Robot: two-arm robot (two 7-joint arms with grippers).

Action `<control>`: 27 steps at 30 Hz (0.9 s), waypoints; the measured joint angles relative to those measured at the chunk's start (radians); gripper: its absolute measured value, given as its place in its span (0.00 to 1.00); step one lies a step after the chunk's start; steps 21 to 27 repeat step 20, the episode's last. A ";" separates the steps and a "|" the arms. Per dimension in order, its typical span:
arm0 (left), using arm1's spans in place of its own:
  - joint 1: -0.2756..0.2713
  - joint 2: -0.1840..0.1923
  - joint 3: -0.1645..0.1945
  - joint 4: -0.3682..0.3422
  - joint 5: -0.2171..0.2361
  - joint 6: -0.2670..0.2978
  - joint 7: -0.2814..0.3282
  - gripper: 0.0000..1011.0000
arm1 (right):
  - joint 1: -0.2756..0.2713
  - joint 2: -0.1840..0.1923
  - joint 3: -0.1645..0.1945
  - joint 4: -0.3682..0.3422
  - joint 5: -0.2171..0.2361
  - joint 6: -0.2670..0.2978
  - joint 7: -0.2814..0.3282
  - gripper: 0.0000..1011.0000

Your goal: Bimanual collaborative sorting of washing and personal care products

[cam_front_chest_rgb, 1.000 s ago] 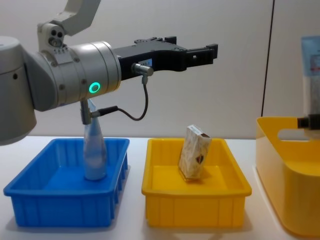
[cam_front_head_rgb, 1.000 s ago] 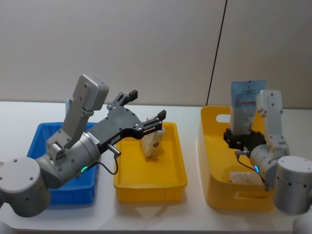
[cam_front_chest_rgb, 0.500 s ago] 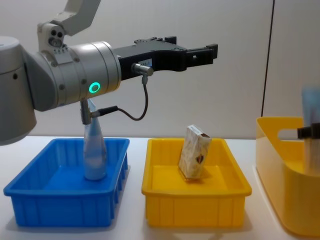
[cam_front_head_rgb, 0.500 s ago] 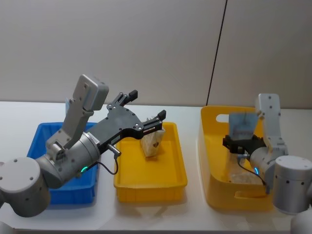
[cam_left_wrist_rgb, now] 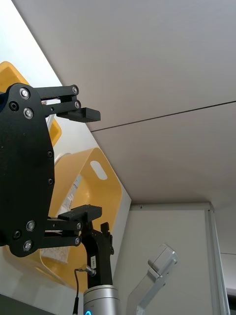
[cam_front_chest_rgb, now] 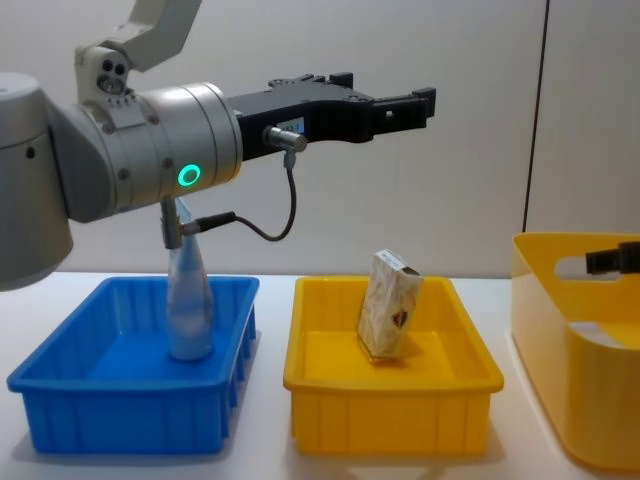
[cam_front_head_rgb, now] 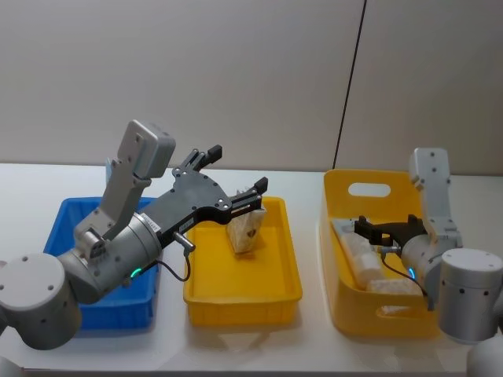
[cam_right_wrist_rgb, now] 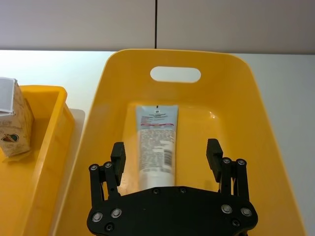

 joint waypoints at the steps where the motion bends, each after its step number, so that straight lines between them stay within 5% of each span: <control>1: 0.000 0.000 0.000 0.000 0.000 0.000 0.000 0.99 | 0.000 0.000 0.000 -0.001 -0.002 -0.001 0.000 0.99; 27: 0.000 0.000 0.000 0.000 0.000 0.000 0.000 0.99 | -0.019 0.000 -0.004 -0.044 -0.024 -0.042 0.003 0.99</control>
